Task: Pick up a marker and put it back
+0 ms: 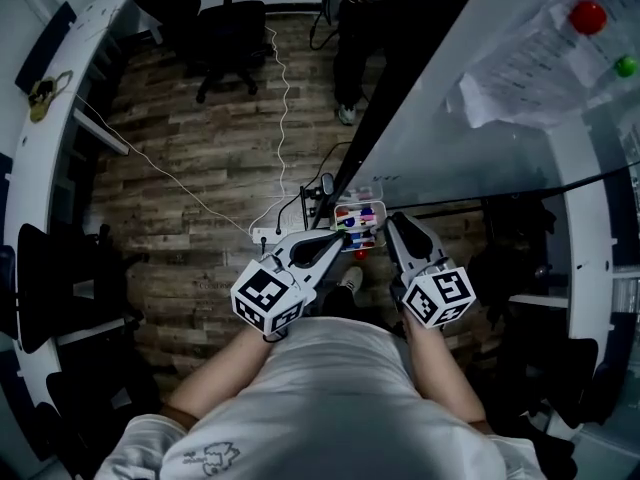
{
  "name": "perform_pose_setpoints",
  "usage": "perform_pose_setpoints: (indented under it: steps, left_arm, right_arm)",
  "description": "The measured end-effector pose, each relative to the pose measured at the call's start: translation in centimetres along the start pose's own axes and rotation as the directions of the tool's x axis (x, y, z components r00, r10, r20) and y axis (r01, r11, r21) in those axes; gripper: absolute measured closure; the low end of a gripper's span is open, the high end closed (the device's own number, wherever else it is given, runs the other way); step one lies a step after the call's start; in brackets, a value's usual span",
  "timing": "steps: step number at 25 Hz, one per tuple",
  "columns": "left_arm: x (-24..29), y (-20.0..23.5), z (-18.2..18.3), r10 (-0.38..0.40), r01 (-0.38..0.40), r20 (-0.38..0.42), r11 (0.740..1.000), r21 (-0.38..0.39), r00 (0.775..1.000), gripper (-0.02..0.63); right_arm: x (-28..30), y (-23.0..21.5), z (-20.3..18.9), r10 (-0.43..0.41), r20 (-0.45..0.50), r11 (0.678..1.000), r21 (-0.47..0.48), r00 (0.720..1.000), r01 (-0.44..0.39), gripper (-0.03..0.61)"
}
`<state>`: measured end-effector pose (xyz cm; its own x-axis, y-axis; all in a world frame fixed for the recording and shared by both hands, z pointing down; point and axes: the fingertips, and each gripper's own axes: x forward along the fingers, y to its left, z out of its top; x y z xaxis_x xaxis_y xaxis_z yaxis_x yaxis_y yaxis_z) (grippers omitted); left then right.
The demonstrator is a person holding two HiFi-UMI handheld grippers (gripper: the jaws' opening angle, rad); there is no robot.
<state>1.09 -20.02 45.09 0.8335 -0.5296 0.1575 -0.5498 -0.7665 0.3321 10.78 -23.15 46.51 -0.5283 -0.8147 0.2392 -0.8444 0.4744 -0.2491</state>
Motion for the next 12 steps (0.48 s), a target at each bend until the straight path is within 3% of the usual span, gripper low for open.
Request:
perform_pose_setpoints:
  steps: [12]
  left_arm:
    - [2.1, 0.4, -2.8, 0.032, -0.034, -0.046, 0.998, -0.059, 0.998, 0.609]
  right_arm:
    - [1.4, -2.5, -3.7, 0.027, -0.098, 0.998, 0.051, 0.995, -0.022, 0.503]
